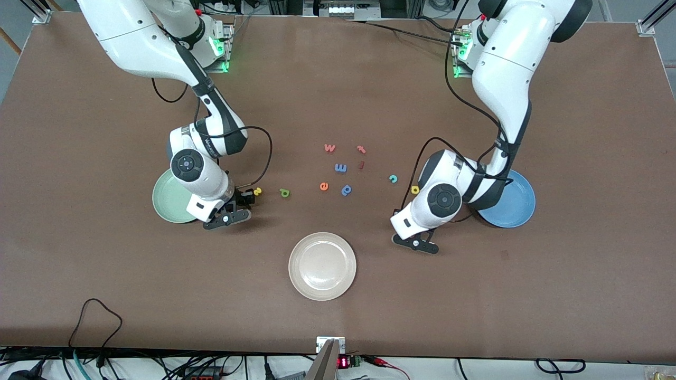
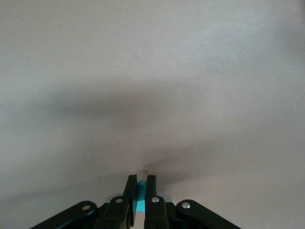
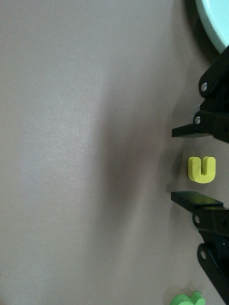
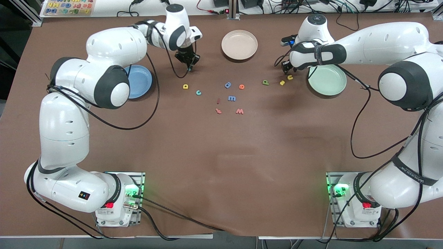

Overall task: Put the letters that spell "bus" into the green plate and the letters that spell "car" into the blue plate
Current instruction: 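Drop the cyan j on the blue plate while the right gripper lifts the c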

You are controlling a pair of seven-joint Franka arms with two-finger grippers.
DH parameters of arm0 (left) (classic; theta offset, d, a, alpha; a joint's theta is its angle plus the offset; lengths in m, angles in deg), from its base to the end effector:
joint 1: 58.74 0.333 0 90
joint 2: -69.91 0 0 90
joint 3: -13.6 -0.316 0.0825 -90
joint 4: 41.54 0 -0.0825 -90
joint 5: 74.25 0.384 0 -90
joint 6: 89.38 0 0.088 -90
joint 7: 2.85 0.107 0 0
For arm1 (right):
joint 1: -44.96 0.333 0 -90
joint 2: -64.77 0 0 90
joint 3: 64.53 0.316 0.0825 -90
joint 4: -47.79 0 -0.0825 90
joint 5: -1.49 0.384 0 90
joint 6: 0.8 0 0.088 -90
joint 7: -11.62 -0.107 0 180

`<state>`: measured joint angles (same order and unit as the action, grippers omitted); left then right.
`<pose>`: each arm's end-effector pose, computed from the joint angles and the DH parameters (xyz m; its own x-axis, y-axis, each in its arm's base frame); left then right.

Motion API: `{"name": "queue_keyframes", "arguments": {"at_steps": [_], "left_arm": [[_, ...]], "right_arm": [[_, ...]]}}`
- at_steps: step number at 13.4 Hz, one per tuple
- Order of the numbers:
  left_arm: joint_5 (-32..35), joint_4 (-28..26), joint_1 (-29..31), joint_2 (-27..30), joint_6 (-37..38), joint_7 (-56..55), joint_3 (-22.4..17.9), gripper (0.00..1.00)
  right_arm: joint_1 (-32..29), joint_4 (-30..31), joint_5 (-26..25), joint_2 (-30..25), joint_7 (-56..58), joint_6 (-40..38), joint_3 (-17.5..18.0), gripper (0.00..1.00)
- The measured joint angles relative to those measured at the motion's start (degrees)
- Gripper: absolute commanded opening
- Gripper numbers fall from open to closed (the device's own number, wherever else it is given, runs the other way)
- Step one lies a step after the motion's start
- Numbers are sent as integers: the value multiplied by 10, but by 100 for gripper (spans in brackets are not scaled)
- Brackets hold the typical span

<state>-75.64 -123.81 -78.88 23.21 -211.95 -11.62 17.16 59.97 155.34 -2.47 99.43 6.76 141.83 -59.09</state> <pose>0.6553 -0.2803 0.1971 0.9662 -0.2285 -0.1196 -0.2244 -0.9734 0.0463 0.5979 0.2203 0.1883 0.9524 0.3048 0.0102 0.3049 -0.9523 -0.0123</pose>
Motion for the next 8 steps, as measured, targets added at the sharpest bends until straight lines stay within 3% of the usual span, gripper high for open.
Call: {"name": "queue_keyframes", "arguments": {"at_steps": [2, 5, 8], "left_arm": [[0, 7, 35, 33, 87, 28, -6, 0], [1, -1, 136, 77, 194, 95, -10, 0], [1, -69, 195, 96, 180, 125, -9, 0]], "right_arm": [[3, 4, 0, 4, 0, 0, 0, 54], [3, 10, 0, 4, 0, 0, 0, 54], [3, 12, 0, 4, 0, 0, 0, 51]]}}
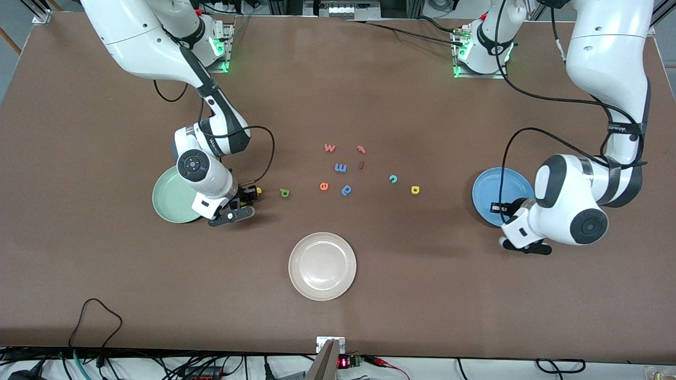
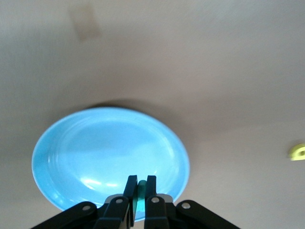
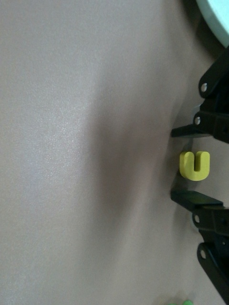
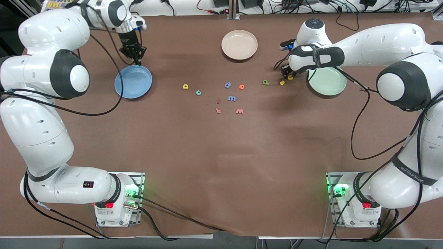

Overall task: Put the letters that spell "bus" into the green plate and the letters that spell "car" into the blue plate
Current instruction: 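Drop the cyan j on the blue plate while the right gripper lifts the c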

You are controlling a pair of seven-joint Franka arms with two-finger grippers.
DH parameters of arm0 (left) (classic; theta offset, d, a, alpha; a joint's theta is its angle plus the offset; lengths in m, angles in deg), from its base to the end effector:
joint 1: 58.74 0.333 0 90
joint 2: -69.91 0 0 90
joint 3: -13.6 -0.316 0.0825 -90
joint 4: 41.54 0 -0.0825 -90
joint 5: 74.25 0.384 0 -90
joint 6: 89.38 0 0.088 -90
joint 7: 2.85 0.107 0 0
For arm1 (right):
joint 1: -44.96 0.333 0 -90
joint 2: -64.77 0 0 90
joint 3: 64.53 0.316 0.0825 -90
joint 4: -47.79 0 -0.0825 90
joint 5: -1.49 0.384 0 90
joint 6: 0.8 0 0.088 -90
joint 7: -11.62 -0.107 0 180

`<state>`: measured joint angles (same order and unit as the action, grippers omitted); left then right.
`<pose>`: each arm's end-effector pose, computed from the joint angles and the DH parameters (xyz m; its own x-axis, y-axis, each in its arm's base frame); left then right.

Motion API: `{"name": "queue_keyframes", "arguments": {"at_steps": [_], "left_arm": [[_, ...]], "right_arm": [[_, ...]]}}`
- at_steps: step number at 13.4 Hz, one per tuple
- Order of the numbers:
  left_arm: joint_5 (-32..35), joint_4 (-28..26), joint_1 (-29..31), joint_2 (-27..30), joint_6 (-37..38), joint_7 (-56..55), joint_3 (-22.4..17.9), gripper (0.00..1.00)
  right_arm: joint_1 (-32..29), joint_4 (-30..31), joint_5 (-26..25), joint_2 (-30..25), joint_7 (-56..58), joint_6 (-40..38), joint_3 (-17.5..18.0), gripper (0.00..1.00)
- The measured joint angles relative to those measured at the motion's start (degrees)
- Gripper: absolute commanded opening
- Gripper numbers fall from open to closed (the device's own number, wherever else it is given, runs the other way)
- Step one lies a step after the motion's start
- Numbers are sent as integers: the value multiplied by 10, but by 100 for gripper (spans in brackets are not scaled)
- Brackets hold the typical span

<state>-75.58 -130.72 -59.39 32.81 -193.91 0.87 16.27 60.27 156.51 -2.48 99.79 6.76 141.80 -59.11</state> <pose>0.6559 -0.0363 0.2430 0.9234 -0.1143 -0.3663 -0.0948 -0.9930 0.0707 0.5887 0.2208 0.1764 0.9504 0.3106 -0.0170 0.3105 -0.9505 -0.0117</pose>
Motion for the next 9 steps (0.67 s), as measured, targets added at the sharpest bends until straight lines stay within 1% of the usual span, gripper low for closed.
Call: {"name": "queue_keyframes", "arguments": {"at_steps": [1, 2, 4, 5, 6, 7, 8, 9], "left_arm": [[0, -34, 1, 6, -33, 0, 1, 1], [0, -74, 1, 13, -74, 0, 3, 1], [0, -136, -1, 23, -135, -1, 6, 6], [0, -152, -1, 28, -146, -1, 6, 21], [0, -160, -1, 32, -149, -1, 6, 53], [0, -162, -1, 34, -149, -2, 6, 79], [0, -162, -1, 37, -149, -3, 6, 100], [0, -162, -1, 39, -149, -3, 6, 100]], "right_arm": [[0, 0, 0, 0, 0, 0, 0, 51], [0, 0, 0, 0, 0, 0, 0, 48], [0, 0, -1, 0, 0, 0, 0, 37], [0, 0, -1, 0, 0, 0, 0, 31], [0, 0, -2, -1, 0, 0, -1, 27], [0, 0, -3, -2, 0, 0, -1, 20], [0, 0, -4, -2, 0, 0, -1, 15], [1, 0, -4, -2, 0, -1, -1, 11]]}}
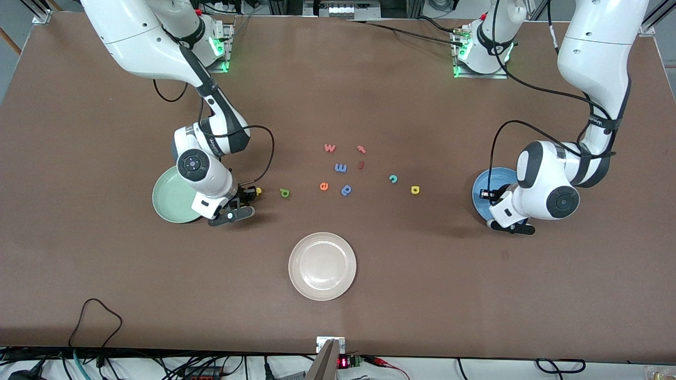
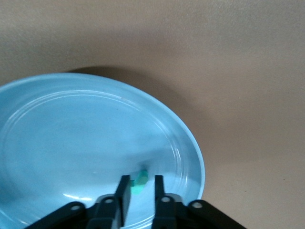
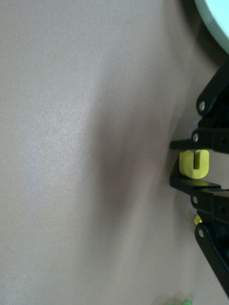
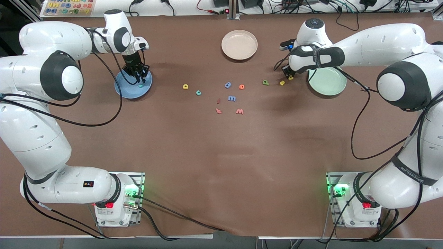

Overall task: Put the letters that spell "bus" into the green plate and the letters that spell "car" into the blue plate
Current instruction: 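Drop the cyan j on the blue plate while the right gripper lifts the c, then drop the yellow c on the green plate while the left gripper reaches yellow a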

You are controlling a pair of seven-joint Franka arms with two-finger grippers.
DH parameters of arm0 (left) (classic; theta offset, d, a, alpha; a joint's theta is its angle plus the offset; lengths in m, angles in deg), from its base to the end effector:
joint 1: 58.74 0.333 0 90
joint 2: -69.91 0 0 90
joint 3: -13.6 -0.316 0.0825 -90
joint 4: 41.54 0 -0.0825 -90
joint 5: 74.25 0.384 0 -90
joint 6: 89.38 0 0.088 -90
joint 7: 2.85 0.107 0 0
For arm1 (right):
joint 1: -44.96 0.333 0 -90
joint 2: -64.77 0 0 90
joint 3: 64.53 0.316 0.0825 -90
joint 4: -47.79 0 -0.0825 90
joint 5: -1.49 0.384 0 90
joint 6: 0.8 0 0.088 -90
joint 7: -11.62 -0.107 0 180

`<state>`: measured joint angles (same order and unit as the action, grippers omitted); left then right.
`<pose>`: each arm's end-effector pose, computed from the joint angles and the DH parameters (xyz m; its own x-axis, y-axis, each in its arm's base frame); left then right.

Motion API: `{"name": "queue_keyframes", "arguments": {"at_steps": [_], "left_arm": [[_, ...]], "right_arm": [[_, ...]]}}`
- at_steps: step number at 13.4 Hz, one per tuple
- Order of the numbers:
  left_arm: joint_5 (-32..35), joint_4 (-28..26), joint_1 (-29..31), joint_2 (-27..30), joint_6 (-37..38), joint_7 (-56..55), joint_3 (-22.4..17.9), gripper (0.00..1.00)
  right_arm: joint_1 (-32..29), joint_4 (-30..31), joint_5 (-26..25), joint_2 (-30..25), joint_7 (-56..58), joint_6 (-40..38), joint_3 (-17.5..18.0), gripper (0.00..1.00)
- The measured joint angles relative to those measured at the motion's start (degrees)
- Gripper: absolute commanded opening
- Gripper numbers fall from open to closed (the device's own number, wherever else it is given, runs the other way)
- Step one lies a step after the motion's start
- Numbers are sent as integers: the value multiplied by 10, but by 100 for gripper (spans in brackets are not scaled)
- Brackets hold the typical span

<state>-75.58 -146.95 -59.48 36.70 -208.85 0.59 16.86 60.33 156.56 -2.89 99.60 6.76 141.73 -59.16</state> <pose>0.6045 -0.0423 0.1892 0.9389 -0.1157 -0.3242 -0.0996 -0.9928 0.0661 0.5887 0.2210 0.1781 0.9485 0.3164 -0.0153 0.3163 -0.9486 -0.0066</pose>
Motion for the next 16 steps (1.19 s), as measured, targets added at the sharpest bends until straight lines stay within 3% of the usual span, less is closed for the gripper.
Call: {"name": "queue_keyframes", "arguments": {"at_steps": [3, 4, 8, 13, 15, 16], "left_arm": [[0, 6, 0, 12, 8, 0, 2, 100], [0, 16, -1, 20, 24, 0, 7, 95], [-4, 36, -25, 33, 53, -61, 73, 85], [-46, 32, -73, -9, -6, -164, 116, 78], [-46, 26, -100, -20, -33, -193, 117, 74], [-46, 21, -106, -22, -41, -199, 116, 71]], "right_arm": [[0, 0, 0, 0, 0, 0, 0, 9], [1, 0, 0, 0, 0, 0, 0, 8], [-3, -9, 0, -36, 0, -36, -11, 8], [-62, -4, -1, -105, 39, -135, -18, 8], [-92, 7, -1, -103, 49, -139, -20, 14], [-106, 15, -1, -99, 55, -137, -20, 29]]}}
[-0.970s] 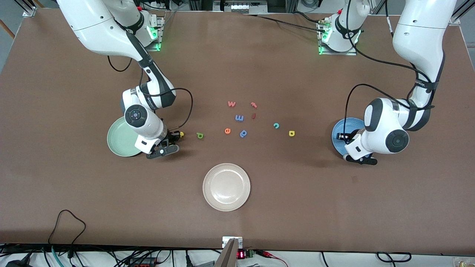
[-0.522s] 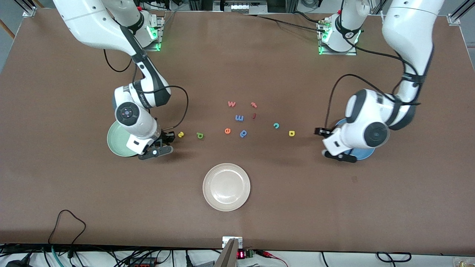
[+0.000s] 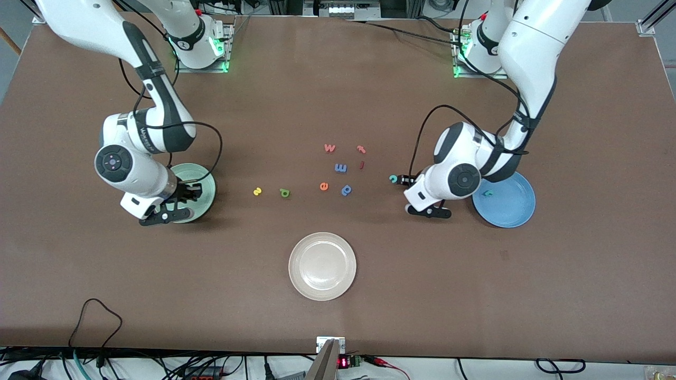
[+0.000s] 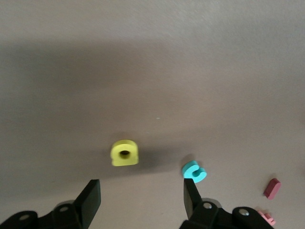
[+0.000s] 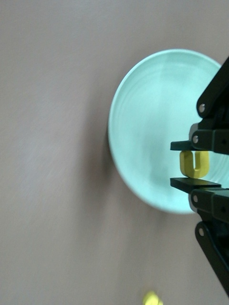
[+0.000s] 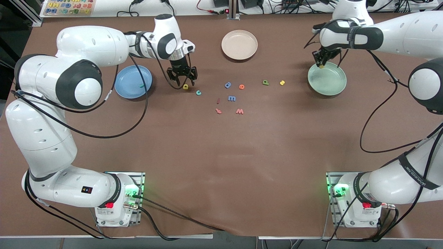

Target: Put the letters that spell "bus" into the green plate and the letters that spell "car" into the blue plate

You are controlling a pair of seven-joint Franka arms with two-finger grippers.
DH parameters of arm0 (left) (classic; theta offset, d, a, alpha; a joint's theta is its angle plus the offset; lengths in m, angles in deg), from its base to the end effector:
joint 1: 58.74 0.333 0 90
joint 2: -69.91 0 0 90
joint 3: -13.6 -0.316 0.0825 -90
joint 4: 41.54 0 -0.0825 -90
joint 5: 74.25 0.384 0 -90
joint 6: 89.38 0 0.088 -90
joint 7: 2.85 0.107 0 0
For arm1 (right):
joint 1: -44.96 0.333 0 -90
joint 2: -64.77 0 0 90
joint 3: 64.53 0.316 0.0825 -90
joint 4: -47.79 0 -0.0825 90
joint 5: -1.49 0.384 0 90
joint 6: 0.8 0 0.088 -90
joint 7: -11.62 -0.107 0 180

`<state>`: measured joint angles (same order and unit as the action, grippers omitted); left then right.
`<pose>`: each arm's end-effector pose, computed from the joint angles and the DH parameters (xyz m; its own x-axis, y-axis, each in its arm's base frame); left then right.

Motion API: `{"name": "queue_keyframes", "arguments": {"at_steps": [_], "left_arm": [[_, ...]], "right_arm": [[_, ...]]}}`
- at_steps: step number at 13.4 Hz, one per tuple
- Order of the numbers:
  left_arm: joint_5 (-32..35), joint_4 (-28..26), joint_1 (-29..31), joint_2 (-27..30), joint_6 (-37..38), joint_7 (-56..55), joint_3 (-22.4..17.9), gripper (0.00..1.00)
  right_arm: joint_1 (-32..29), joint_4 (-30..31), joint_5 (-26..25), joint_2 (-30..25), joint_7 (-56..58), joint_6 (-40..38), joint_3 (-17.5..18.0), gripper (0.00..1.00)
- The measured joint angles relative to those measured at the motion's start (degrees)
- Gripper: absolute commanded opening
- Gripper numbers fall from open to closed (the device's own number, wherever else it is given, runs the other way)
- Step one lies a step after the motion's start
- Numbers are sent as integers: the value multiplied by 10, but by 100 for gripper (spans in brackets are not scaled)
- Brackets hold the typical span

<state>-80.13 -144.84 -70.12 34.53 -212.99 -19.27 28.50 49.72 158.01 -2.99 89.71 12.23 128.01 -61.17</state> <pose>0.5630 -0.2734 0.1951 0.9483 -0.0941 -0.3030 -0.0547 -0.9892 0.1361 0.6074 0.0830 0.2550 0.9743 0.1965 -0.1104 0.2008 -0.9792 0.0293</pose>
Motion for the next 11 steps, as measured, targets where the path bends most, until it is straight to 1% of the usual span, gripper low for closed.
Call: {"name": "queue_keyframes", "arguments": {"at_steps": [1, 2, 3, 4, 7, 8, 9, 10, 11], "left_arm": [[8, -4, -4, -1, -4, -1, 0, 71], [32, -7, -7, -4, -9, -13, -1, 71], [60, -9, -8, -7, -14, -31, -2, 71], [81, -10, -8, -9, -20, -45, -2, 71], [91, -11, -7, -14, -33, -52, -5, 71], [92, -11, -7, -15, -35, -52, -5, 70], [92, -11, -7, -17, -37, -53, -5, 67], [92, -11, -7, -19, -39, -53, -5, 64], [92, -11, -7, -22, -43, -53, -5, 60]], "right_arm": [[-10, 5, 0, 5, 4, 4, 0, 40], [-17, 10, 0, 11, 8, 10, 0, 68], [-20, 13, 0, 16, 13, 15, 0, 87], [-22, 15, 0, 19, 16, 17, 0, 100], [-22, 14, 0, 14, 17, 18, 1, 100], [-19, 14, 0, 9, 17, 18, 4, 98], [-12, 14, 0, 4, 17, 18, 6, 82], [-1, 13, 0, 0, 17, 18, 9, 71], [14, 14, 0, -4, 12, 17, 12, 64]]}}
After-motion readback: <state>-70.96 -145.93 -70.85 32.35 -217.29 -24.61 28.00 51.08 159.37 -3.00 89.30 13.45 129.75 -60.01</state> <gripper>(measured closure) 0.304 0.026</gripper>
